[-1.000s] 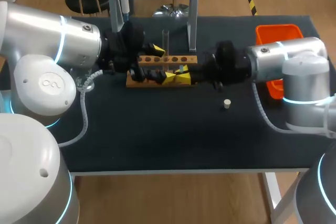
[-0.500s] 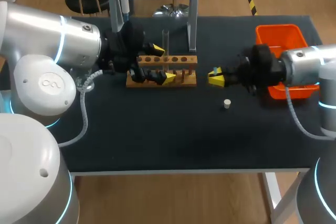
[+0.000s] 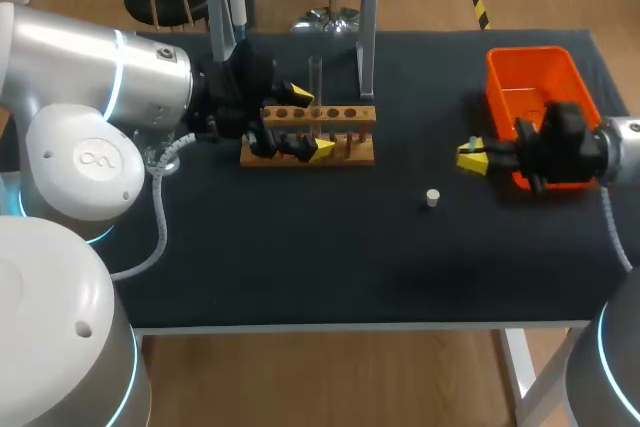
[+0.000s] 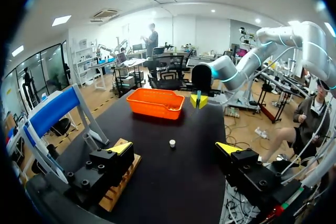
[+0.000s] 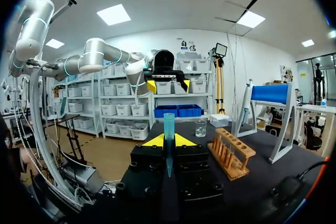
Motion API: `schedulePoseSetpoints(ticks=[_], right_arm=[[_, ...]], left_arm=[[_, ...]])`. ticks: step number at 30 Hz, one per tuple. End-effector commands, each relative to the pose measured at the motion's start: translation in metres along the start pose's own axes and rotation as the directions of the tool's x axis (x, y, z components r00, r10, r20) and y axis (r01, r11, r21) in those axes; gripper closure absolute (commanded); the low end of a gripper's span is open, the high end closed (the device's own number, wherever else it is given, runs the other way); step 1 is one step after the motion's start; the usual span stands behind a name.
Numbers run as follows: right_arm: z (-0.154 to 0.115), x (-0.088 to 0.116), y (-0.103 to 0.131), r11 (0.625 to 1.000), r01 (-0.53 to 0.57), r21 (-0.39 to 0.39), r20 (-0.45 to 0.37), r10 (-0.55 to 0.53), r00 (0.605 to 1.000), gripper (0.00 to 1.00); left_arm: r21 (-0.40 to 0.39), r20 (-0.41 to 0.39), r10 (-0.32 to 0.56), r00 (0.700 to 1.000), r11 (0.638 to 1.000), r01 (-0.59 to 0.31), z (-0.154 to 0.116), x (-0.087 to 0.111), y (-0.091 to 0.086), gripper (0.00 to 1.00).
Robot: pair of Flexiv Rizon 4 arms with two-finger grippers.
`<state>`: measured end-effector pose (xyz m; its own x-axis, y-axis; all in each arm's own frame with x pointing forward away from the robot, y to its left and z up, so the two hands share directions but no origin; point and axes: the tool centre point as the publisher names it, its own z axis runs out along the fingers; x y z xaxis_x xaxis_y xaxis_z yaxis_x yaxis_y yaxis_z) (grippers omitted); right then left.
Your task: Invert the test tube, pick up the pipette, mount the tip to pipette, aspirate from beaker and dispense into the tube, eject the tip, return the pipette, and cap with the stopper.
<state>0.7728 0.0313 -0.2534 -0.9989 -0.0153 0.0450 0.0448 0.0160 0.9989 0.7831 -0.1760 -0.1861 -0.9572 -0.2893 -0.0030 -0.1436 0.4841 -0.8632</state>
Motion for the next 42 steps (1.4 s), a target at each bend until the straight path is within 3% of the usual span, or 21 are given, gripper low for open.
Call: schedulePoseSetpoints(ticks=[1,31,42], right_arm=[[-0.013,0.007,-0.001,1.000,0.004,0.007,-0.008,-0.003,1.000,1.00],[-0.015,0.014,-0.003,1.000,0.015,0.009,-0.005,-0.015,1.000,1.00],[-0.015,0.014,-0.003,1.000,0.015,0.009,-0.005,-0.015,1.000,1.00]], left_arm=[[-0.003,-0.004,-0.001,1.000,1.000,0.001,-0.001,0.000,-0.001,0.00],[-0.003,-0.004,-0.001,1.000,1.000,0.001,-0.001,0.000,-0.001,0.00],[0.044,0.211,-0.048,0.976,0.998,0.039,-0.045,-0.075,0.021,0.00]])
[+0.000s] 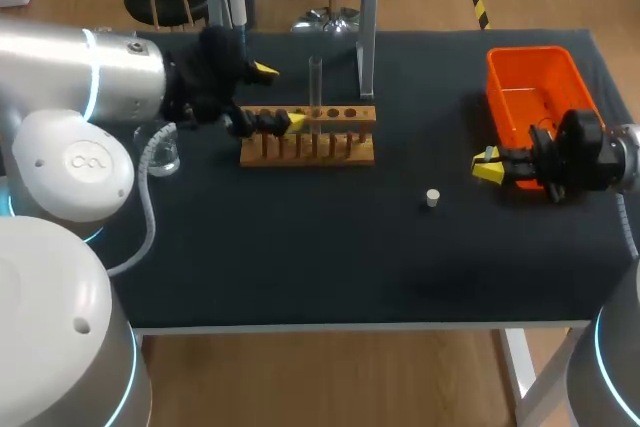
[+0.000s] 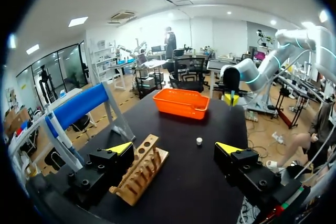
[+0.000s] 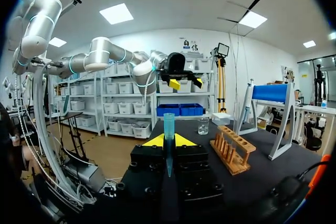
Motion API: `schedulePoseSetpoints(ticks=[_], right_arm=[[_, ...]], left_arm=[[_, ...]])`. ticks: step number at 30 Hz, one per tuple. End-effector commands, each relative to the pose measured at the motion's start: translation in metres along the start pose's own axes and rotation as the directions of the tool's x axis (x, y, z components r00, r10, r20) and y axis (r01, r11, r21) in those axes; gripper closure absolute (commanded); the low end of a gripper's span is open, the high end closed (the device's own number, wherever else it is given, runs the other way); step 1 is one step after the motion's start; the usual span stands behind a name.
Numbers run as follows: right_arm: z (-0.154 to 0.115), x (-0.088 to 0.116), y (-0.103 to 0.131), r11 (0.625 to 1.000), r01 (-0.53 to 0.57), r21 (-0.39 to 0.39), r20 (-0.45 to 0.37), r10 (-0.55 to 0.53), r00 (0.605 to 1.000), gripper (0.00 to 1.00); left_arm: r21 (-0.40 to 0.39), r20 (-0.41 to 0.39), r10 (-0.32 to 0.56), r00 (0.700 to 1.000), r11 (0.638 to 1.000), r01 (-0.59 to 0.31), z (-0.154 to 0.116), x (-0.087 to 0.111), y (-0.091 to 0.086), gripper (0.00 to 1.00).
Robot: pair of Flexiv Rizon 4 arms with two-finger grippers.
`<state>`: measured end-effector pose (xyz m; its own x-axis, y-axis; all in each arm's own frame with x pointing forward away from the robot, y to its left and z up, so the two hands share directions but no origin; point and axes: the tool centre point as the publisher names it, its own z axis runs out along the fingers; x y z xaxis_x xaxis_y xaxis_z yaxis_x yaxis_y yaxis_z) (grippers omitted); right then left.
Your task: Invert the test tube, pick up the pipette, mount the tip to pipette, aspirate from beaker and dispense into the tube, eject the tip, return the pipette, and cap with the stopper.
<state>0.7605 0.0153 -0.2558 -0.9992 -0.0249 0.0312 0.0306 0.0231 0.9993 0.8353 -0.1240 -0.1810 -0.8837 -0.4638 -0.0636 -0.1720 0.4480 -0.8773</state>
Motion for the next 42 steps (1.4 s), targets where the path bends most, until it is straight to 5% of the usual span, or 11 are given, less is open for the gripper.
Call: schedulePoseSetpoints(ticks=[1,17,30,42], right_arm=[[0.000,0.001,0.001,1.000,0.001,0.002,0.004,-0.001,1.000,1.00],[0.000,0.001,0.001,1.000,0.001,0.002,0.004,-0.001,1.000,1.00],[0.000,0.001,0.001,1.000,0.001,0.002,0.004,-0.001,1.000,1.00],[0.000,0.001,0.001,1.000,0.001,0.002,0.004,-0.001,1.000,1.00]], left_arm=[[0.012,0.036,-0.010,0.999,1.000,0.010,-0.012,-0.020,0.007,0.00],[0.018,0.264,-0.156,0.952,0.988,0.157,0.000,-0.111,0.020,0.00],[0.112,0.465,-0.288,0.837,0.957,0.267,0.023,-0.159,0.025,0.00],[0.214,0.632,-0.352,0.690,0.935,0.282,0.032,-0.190,0.029,0.00]])
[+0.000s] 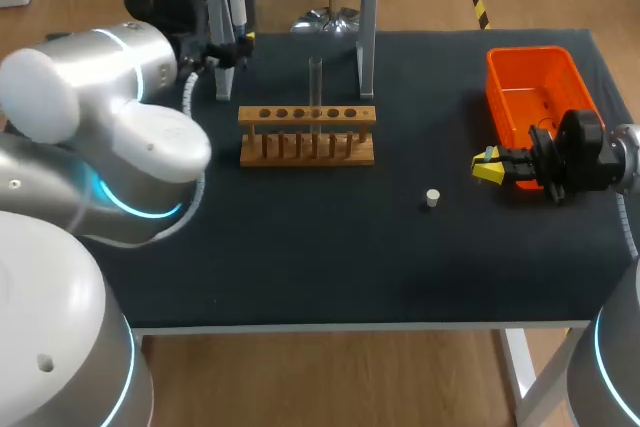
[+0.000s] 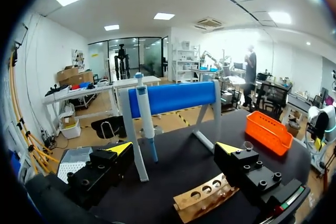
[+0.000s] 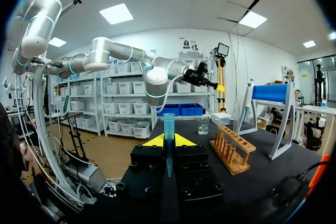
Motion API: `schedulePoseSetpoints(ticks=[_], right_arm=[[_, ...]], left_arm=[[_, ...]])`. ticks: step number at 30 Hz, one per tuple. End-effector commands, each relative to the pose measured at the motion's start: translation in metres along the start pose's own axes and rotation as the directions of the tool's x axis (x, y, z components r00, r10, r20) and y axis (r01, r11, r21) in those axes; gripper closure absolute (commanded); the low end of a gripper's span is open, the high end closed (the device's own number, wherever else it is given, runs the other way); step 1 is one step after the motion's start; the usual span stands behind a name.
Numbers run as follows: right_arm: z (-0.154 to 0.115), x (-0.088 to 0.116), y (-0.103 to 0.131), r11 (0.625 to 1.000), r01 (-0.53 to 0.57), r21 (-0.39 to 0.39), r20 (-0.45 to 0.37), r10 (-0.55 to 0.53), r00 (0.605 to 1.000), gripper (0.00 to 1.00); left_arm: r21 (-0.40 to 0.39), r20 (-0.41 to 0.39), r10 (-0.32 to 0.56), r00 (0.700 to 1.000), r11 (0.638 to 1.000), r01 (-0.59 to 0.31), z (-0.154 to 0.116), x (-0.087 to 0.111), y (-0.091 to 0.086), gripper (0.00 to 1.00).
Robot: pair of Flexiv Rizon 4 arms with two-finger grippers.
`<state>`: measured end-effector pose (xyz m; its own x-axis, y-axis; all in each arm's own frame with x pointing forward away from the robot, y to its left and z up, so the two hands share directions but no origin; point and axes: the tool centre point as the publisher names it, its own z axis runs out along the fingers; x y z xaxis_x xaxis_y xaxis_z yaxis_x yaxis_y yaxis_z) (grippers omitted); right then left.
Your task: Invert the test tube, pick up the pipette, mount the tip to pipette, aspirate from beaker and dispense into the tube, eject the tip, return the pipette, and cap with the stopper.
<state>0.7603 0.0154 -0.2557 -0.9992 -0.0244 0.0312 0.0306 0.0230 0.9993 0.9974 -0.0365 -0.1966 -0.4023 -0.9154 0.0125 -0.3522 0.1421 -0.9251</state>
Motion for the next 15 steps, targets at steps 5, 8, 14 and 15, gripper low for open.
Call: schedulePoseSetpoints(ticks=[5,8,14,15], right_arm=[[0.000,0.001,0.000,1.000,0.001,0.002,0.004,-0.001,1.000,1.00],[0.000,0.001,0.000,1.000,0.001,0.002,0.004,-0.001,1.000,1.00],[0.000,0.001,0.000,1.000,0.001,0.002,0.004,-0.001,1.000,1.00],[0.000,0.001,0.000,1.000,0.001,0.002,0.004,-0.001,1.000,1.00]], left_arm=[[0.097,0.191,-0.038,0.981,0.995,0.020,0.033,0.000,-0.001,0.00],[0.127,0.217,-0.057,0.975,0.991,0.030,0.040,-0.002,-0.004,0.00],[0.173,0.263,-0.077,0.962,0.984,0.031,0.052,-0.005,-0.012,0.00],[0.178,0.268,-0.081,0.960,0.983,0.033,0.053,-0.005,-0.013,0.00]])
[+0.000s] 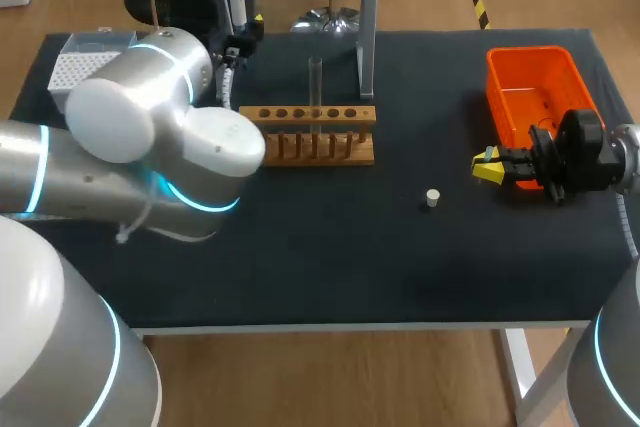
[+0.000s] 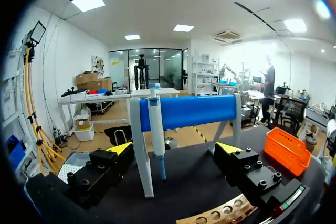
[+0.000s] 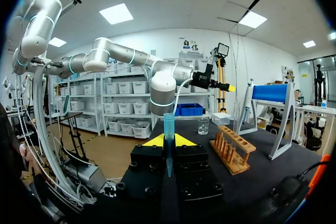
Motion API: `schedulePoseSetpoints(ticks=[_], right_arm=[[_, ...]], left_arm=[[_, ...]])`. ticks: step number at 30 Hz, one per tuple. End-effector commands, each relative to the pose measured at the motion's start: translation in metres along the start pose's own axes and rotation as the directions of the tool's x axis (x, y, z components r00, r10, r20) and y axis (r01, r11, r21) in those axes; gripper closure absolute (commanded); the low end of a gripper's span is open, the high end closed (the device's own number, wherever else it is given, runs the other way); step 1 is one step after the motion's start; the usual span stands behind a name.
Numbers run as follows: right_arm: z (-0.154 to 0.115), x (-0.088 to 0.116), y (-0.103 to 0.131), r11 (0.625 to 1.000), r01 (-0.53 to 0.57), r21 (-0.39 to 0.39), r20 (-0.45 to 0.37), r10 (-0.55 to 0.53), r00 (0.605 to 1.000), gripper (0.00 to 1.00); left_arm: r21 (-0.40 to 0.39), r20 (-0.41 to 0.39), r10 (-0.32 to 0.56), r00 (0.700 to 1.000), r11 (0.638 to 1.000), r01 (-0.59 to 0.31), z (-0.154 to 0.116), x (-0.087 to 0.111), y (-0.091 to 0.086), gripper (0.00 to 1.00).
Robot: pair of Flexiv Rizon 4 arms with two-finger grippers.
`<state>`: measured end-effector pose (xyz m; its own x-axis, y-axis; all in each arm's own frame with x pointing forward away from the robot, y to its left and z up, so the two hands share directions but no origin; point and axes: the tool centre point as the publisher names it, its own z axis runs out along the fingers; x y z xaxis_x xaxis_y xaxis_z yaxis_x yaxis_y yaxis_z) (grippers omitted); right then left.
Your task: Invert the test tube, pick up the pipette, mount the tip to pipette, aspirate from beaker and dispense into the tube, eject the tip, return the pipette, and cap with the stopper.
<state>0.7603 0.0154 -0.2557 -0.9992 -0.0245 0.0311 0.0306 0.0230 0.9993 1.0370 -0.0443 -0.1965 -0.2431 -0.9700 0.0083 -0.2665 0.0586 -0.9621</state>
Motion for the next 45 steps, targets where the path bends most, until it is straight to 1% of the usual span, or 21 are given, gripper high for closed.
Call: schedulePoseSetpoints(ticks=[1,8,19,26,36,38,40,43,45], right_arm=[[0.000,0.001,0.000,1.000,0.001,0.002,0.004,-0.001,1.000,1.00],[0.000,0.001,0.000,1.000,0.001,0.002,0.004,-0.001,1.000,1.00],[0.000,0.001,0.000,1.000,0.001,0.002,0.004,-0.001,1.000,1.00],[0.000,0.001,0.000,1.000,0.001,0.002,0.004,-0.001,1.000,1.00],[0.000,0.001,0.000,1.000,0.001,0.002,0.004,-0.001,1.000,1.00],[0.000,0.001,0.000,1.000,0.001,0.002,0.004,-0.001,1.000,1.00],[0.000,0.001,0.000,1.000,0.001,0.002,0.004,-0.001,1.000,1.00],[0.000,0.001,0.000,1.000,0.001,0.002,0.004,-0.001,1.000,1.00],[0.000,0.001,0.000,1.000,0.001,0.002,0.004,-0.001,1.000,1.00]], left_arm=[[0.068,0.116,-0.014,0.993,0.998,0.007,0.018,0.005,0.003,0.00],[0.099,0.137,-0.036,0.990,0.995,0.022,0.034,-0.001,-0.003,0.00],[0.118,0.141,-0.050,0.989,0.992,0.033,0.055,-0.010,-0.012,0.00],[0.115,0.136,-0.046,0.990,0.993,0.030,0.066,-0.014,-0.018,0.00],[0.093,0.128,-0.035,0.991,0.995,0.023,0.078,-0.016,-0.021,0.00],[0.091,0.128,-0.034,0.991,0.996,0.022,0.080,-0.018,-0.022,0.02],[0.088,0.128,-0.033,0.991,0.996,0.022,0.081,-0.018,-0.022,0.09],[0.085,0.127,-0.034,0.991,0.996,0.023,0.083,-0.020,-0.022,0.10],[0.079,0.126,-0.030,0.992,0.997,0.021,0.085,-0.021,-0.022,0.20]])
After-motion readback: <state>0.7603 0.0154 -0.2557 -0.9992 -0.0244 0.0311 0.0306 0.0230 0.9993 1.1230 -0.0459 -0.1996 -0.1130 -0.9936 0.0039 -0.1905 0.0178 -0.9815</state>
